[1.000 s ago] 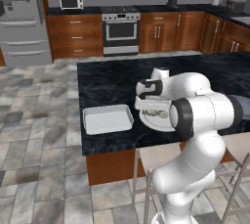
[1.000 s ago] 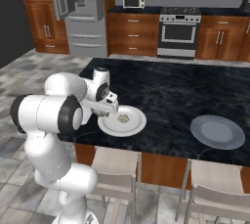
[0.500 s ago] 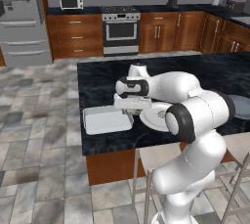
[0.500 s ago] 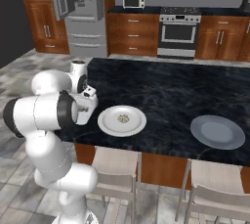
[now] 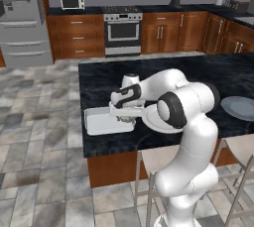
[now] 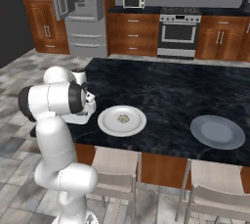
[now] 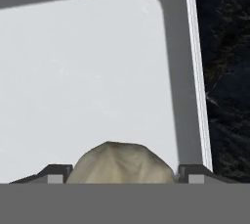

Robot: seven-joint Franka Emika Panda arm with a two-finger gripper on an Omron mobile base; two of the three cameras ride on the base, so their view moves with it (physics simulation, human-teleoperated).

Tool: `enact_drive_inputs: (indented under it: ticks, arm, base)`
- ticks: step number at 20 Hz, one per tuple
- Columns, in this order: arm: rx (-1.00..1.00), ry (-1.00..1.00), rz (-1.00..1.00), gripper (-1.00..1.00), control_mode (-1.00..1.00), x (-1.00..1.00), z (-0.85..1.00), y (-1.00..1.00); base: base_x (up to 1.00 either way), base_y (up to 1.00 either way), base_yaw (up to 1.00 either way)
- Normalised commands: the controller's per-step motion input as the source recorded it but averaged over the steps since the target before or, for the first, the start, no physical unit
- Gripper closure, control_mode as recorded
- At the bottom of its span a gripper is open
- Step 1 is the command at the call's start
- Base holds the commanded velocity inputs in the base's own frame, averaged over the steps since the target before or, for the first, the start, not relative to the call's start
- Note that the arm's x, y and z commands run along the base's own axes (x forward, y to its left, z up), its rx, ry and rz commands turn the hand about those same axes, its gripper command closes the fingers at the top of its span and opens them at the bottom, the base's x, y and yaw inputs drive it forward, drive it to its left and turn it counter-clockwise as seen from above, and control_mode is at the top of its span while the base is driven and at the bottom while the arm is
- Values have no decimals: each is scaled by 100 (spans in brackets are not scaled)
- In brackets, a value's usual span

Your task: Place two dumplings into each of the tupperware containers and then place the containers in the fridge.

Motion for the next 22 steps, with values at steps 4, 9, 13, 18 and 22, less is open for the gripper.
enact_drive_inputs:
  ticks: [4, 9, 13, 18, 22]
  arm:
    - [0, 1, 0, -100, -100, 8, -14, 2]
    - [0, 0, 0, -100, -100, 1, 0, 1]
    - [0, -1, 0, -100, -100, 0, 1, 0]
    - [0, 0, 0, -100, -100, 0, 16, -7]
    - [4, 0, 0, -100, -100, -30, 83, -70]
  base:
    - [0, 0, 0]
    - [0, 0, 0]
    - [0, 0, 0]
    - [0, 0, 0]
    - [0, 0, 0]
